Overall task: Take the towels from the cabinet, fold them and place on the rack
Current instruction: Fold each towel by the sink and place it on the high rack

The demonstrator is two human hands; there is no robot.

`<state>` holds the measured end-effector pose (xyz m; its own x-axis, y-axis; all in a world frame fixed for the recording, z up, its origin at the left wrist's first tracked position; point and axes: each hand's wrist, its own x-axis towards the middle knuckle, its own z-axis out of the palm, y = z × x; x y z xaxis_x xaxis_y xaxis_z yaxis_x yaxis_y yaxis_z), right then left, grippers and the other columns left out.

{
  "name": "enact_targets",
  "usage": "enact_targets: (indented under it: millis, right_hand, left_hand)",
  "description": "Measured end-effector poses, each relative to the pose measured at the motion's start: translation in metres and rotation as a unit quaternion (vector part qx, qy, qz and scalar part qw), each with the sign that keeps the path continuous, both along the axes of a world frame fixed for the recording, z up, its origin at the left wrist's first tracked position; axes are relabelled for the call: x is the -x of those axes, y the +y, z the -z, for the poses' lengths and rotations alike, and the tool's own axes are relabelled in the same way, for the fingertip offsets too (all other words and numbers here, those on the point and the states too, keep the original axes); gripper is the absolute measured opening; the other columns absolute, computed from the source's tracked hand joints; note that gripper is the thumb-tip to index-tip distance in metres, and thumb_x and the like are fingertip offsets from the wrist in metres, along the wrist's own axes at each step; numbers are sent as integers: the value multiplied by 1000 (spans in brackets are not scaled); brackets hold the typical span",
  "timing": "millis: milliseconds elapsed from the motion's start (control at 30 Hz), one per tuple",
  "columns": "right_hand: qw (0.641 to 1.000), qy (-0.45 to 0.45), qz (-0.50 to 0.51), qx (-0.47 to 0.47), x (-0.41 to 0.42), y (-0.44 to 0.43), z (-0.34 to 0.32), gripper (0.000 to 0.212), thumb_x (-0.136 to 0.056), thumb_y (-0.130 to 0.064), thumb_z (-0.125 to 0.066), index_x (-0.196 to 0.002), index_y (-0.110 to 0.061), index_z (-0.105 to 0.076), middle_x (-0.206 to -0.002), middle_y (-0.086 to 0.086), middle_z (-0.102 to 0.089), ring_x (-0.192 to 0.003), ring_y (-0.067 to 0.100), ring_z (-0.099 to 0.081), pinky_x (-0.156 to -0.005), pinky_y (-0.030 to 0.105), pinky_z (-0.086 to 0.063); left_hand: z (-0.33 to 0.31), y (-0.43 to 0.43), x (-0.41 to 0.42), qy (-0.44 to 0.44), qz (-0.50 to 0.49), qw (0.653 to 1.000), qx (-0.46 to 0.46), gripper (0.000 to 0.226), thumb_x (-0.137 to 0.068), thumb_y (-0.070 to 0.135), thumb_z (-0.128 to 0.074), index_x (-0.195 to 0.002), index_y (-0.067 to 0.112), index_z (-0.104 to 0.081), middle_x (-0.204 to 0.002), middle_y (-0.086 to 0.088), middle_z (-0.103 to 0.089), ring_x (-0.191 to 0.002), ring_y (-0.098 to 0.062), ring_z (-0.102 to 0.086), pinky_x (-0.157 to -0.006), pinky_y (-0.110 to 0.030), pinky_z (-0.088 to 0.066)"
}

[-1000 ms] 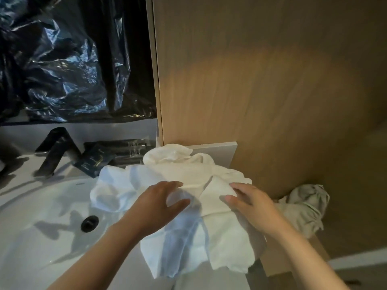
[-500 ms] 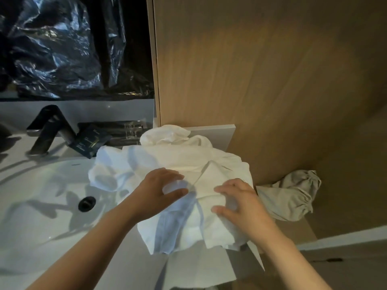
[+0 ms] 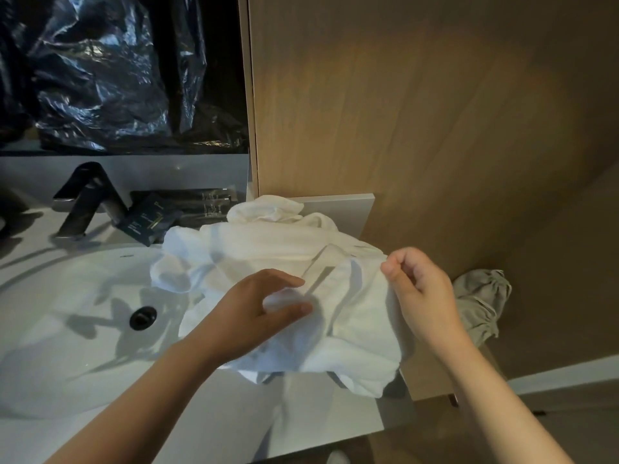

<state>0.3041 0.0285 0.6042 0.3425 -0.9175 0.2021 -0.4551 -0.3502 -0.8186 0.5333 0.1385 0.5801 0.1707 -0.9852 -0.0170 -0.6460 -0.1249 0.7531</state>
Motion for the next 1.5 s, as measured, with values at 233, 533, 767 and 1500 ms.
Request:
enact_targets:
  millis: [233, 533, 767, 1500]
  right_hand:
    - [998, -53, 16, 15, -12, -11, -28, 19, -96, -17, -57, -77, -17, -58, -60, -14, -48, -55, 0, -41, -52, 10, -36]
    - [990, -117, 19, 80, -33, -42, -101, 17, -98, -18, -55, -83, -11, -60, -66, -5, -49, -57, 2, -40, -53, 14, -33]
    - [987, -145, 37, 54, -62, -83, -116, 19, -96, -20, -58, -81, -10, -62, -74, 4, -57, -67, 10, -50, -61, 19, -39]
    - [987, -9, 21, -156, 76, -11, 55, 42, -88, -43, -59, -88, -1, -55, -77, 9, -56, -68, 19, -54, -58, 20, -42]
  left_hand:
    - [-18, -8, -4, -23, -12, 999, 45, 13, -79, 44, -72, -77, 36, -62, -95, 18, -64, -90, 5, -59, -76, -13, -50]
    - [-79, -38, -14, 9, -90, 977, 193, 24, -90, 35, -62, -70, 25, -55, -70, 14, -59, -61, 1, -50, -54, -11, -37]
    - [-91, -45, -20, -26, -63, 989, 128, 35, -65, 63, -73, -83, 35, -59, -78, 18, -61, -75, 6, -56, -57, -10, -39]
    - [-25, -65, 2, 145, -109, 983, 23, 20, -90, 34, -65, -96, 16, -72, -94, -1, -72, -94, -22, -65, -89, -41, -51]
